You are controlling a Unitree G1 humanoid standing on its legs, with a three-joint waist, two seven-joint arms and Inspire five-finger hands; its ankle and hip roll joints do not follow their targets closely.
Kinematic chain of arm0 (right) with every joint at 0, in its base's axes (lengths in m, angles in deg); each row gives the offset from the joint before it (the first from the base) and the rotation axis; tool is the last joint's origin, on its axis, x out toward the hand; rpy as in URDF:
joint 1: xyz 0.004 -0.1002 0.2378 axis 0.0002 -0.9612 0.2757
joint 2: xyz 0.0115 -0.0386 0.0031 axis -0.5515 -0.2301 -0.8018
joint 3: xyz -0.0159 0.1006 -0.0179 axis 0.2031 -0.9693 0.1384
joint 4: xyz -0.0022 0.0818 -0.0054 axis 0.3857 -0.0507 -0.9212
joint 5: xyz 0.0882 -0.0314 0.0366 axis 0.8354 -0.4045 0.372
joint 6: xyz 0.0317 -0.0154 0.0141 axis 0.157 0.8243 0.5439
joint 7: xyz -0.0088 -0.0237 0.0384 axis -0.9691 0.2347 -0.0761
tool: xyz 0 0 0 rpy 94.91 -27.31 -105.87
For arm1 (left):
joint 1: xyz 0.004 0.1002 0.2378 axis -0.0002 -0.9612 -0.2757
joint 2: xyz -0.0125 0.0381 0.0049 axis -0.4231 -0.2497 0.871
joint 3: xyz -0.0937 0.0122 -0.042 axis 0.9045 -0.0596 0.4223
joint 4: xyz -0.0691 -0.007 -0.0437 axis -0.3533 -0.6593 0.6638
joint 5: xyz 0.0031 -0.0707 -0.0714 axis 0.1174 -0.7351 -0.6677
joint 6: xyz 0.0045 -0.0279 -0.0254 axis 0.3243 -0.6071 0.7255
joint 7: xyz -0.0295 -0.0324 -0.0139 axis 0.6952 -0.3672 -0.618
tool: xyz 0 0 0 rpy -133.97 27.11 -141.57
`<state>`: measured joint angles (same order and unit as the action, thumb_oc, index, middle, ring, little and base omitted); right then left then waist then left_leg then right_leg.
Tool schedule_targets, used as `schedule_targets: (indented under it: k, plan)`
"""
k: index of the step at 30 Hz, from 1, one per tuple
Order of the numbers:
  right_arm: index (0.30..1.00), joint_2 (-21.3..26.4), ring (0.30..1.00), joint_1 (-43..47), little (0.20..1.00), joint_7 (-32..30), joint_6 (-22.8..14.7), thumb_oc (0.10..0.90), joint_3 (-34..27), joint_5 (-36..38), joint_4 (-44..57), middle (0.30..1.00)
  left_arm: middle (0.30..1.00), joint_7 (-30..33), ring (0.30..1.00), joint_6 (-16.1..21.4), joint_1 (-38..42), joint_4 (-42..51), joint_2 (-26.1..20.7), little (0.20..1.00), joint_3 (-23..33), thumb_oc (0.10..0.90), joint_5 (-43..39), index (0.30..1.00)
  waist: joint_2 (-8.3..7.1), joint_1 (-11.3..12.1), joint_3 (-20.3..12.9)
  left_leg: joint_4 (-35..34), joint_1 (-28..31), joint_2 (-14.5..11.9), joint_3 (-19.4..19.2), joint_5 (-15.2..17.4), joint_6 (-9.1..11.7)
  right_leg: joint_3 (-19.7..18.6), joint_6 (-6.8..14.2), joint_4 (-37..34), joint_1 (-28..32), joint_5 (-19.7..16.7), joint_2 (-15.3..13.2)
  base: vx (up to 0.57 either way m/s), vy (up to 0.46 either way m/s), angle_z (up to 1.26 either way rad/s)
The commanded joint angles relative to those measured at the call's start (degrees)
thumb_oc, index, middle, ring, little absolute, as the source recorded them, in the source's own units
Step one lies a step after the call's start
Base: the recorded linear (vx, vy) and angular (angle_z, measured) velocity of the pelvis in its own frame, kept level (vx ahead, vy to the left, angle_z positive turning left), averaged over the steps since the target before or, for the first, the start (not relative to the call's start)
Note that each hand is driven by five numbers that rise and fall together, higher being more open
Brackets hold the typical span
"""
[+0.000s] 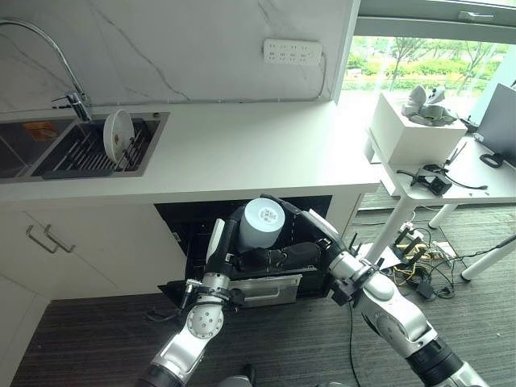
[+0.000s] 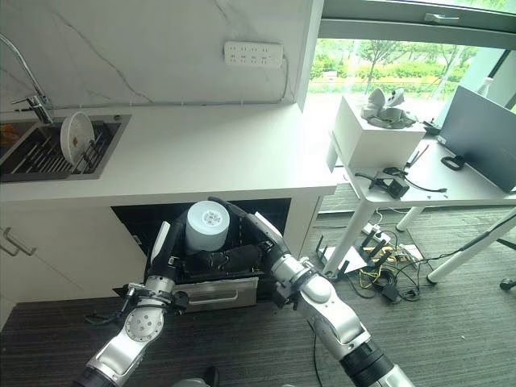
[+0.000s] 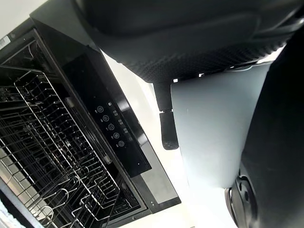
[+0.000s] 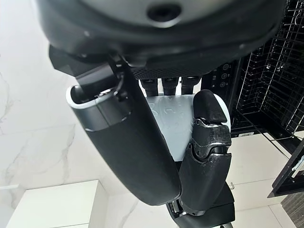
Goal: Place the dishes in the dishwasher.
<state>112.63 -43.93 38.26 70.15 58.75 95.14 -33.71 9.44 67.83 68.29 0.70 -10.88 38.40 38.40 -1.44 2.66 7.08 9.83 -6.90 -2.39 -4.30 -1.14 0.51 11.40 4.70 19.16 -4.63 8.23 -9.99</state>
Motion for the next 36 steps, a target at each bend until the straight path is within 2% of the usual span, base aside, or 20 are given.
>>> schedule_targets:
  k: [1, 4, 8, 13, 16, 23, 29, 31, 32, 33, 34, 36]
  plan:
    - [0.9, -4.5, 0.9, 8.7, 0.9, -0.2, -3.3, 0.8, 0.3, 3.7, 2.8, 0.9, 0.3, 1.4, 0.3, 9.2, 9.7, 5.6, 1.0, 0.3, -2.8, 0.4, 1.8, 0.3, -0.85, 1.3, -0.5, 7.4, 2.7, -1.5, 1.7, 16.4, 1.5, -1.9, 5.2, -2.0, 2.2, 3.5, -2.9, 0.0, 0.0, 0.0]
    - [0.9, -5.5, 0.9, 8.7, 0.9, -0.7, -3.1, 0.8, 1.1, 5.6, 1.9, 0.9, 0.3, 3.5, 0.3, 9.5, 9.8, 4.9, 1.5, 0.3, -3.5, 0.4, 2.8, 0.3, -0.96, 1.4, -0.4, 7.4, 2.6, -1.5, 1.6, 16.3, 1.5, -1.8, 5.2, -2.0, 2.1, 3.4, -3.0, 0.0, 0.0, 0.0]
    - [0.9, -7.2, 0.9, 9.3, 0.9, -2.8, -3.7, 0.8, 2.3, 5.9, 1.2, 0.9, 0.3, 10.6, 0.3, 10.4, 10.5, 3.4, 2.4, 0.3, -4.2, 0.4, 4.9, 0.3, -1.14, 1.8, 0.0, 7.4, 2.6, -1.4, 1.8, 16.3, 1.3, -1.6, 5.2, -2.0, 2.2, 3.3, -3.1, 0.0, 0.0, 0.0]
    - [0.9, -9.1, 0.9, 11.6, 0.9, -6.3, -6.7, 0.8, 4.1, 4.8, -1.7, 0.9, 0.3, 14.8, 0.3, 12.8, 9.0, 3.3, 3.7, 0.3, -5.0, 0.4, 8.9, 0.3, -1.51, 2.7, 0.8, 7.4, 2.4, -1.3, 2.0, 16.2, 1.4, -1.2, 5.4, -2.0, 2.3, 3.2, -3.3, 0.0, 0.0, 0.0]
    - [0.9, -9.5, 0.9, 12.2, 0.9, -7.9, -6.8, 0.8, 5.5, 5.3, -1.9, 0.9, 0.3, 17.9, 0.3, 12.0, 10.8, 2.4, 3.7, 0.3, -6.6, 0.4, 9.9, 0.3, -1.65, 2.6, 0.9, 7.4, 2.3, -1.4, 1.9, 16.3, 1.4, -1.0, 5.5, -2.0, 2.2, 3.1, -3.3, 0.0, -0.004, 0.02]
    - [0.9, -9.9, 0.9, 13.2, 0.9, -8.7, -7.5, 0.8, 6.5, 5.3, -3.4, 0.9, 0.3, 18.2, 0.3, 13.3, 12.1, 0.7, 5.0, 0.3, -8.3, 0.4, 10.8, 0.3, -2.11, 2.8, 1.3, 7.4, 2.1, -1.6, 1.8, 16.4, 1.4, -0.7, 5.5, -2.0, 2.1, 2.9, -3.3, 0.0, -0.004, 0.01]
    - [0.9, -10.8, 0.9, 14.2, 0.9, -9.3, -7.9, 0.8, 7.0, 4.2, -5.2, 0.9, 0.3, 18.5, 0.3, 12.8, 11.9, 0.9, 5.4, 0.3, -9.2, 0.4, 12.3, 0.3, -2.28, 3.4, 1.5, 7.4, 2.0, -1.3, 2.4, 16.4, 1.3, -0.8, 5.4, -2.0, 2.1, 2.9, -3.0, 0.01, -0.01, 0.03]
    - [0.9, -10.8, 0.9, 14.6, 0.9, -7.5, -7.4, 0.8, 7.3, 3.6, -5.5, 0.9, 0.3, 17.8, 0.3, 12.2, 11.9, 1.4, 5.1, 0.3, -9.5, 0.4, 11.8, 0.3, -2.28, 3.5, 1.5, 7.4, 2.0, -1.2, 2.6, 16.5, 1.3, -0.8, 5.4, -2.0, 2.0, 2.9, -3.1, 0.0, 0.0, 0.0]
    - [0.811, -10.8, 0.811, 14.8, 0.811, -6.7, -7.4, 0.74, 7.5, 3.3, -5.6, 0.811, 0.3, 17.5, 0.3, 12.3, 11.9, 1.4, 5.0, 0.3, -9.5, 0.4, 11.8, 0.3, -2.29, 3.6, 1.5, 7.4, 2.0, -1.2, 2.6, 16.5, 1.3, -0.8, 5.4, -2.0, 2.0, 2.9, -3.1, 0.0, 0.0, 0.0]
    - [0.587, -10.8, 0.587, 14.8, 0.587, -6.7, -7.4, 0.591, 7.5, 3.3, -5.6, 0.587, 0.3, 17.5, 0.3, 12.3, 11.9, 1.4, 5.0, 0.3, -9.5, 0.4, 11.7, 0.3, -2.3, 3.6, 1.6, 7.4, 2.0, -1.2, 2.6, 16.5, 1.3, -0.8, 5.4, -2.0, 2.0, 2.9, -3.1, 0.0, 0.0, 0.0]
    - [0.3, -10.5, 0.3, 15.1, 0.3, -6.0, -7.4, 0.4, 8.0, 2.6, -5.4, 0.3, 0.3, 16.9, 0.3, 12.5, 12.0, 1.2, 4.8, 0.3, -9.6, 0.4, 11.7, 0.3, -2.33, 3.7, 1.6, 7.4, 1.9, -1.1, 2.6, 16.5, 1.3, -0.7, 5.4, -2.0, 2.0, 2.9, -3.2, 0.0, -0.008, 0.03]
    - [0.3, -10.3, 0.3, 15.6, 0.3, -4.5, -7.2, 0.4, 8.4, 2.5, -5.3, 0.3, 0.3, 16.3, 0.3, 13.0, 11.9, 1.1, 4.6, 0.3, -9.9, 0.4, 11.6, 0.3, -2.4, 3.9, 1.6, 7.4, 1.9, -1.1, 2.6, 16.5, 1.2, -0.7, 5.5, -2.0, 1.9, 2.9, -3.2, 0.0, -0.013, 0.04]
